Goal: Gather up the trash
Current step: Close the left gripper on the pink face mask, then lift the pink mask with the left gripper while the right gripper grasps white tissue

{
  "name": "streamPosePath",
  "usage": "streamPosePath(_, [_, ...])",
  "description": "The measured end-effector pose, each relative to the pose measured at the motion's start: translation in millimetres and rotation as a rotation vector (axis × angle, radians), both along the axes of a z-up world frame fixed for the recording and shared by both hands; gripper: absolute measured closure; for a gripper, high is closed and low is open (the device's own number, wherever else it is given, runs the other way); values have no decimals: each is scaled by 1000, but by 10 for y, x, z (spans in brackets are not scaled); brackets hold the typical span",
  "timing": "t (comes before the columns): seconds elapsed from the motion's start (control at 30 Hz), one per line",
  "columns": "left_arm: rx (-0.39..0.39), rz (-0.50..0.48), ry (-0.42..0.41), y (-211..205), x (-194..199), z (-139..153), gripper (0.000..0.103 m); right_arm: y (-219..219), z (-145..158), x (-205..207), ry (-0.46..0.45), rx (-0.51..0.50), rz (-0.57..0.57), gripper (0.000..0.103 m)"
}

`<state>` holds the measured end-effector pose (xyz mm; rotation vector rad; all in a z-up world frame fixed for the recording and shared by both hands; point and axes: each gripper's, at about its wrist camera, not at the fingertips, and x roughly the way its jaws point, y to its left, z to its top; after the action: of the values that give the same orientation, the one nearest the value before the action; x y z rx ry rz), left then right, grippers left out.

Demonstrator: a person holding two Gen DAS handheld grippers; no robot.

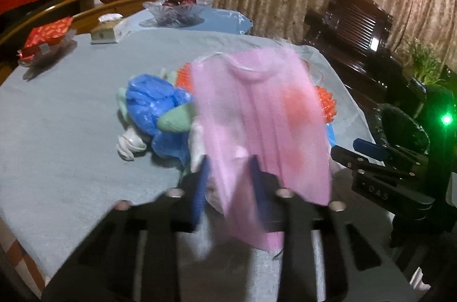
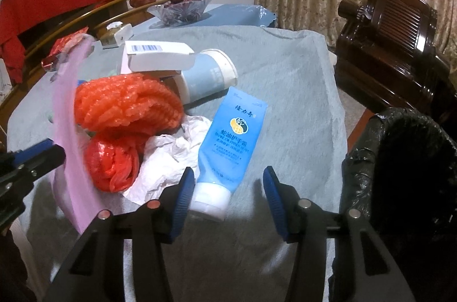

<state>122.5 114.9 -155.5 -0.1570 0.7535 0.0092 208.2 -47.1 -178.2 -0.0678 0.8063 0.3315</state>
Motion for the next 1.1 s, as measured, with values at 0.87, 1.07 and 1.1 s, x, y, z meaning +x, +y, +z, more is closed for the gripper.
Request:
streamPosePath(0.87, [-6,101,-63,533,-538,398,100,370,273,-272,-66,77,91,53])
streamPosePath(1.07, [3,151,-37,750,-609,358,100,753,283,-417,-68,99,183,53])
streamPosePath(1.1, [4,155,-34,765,-624,339,100,804,275,-435,-67,98,193,53])
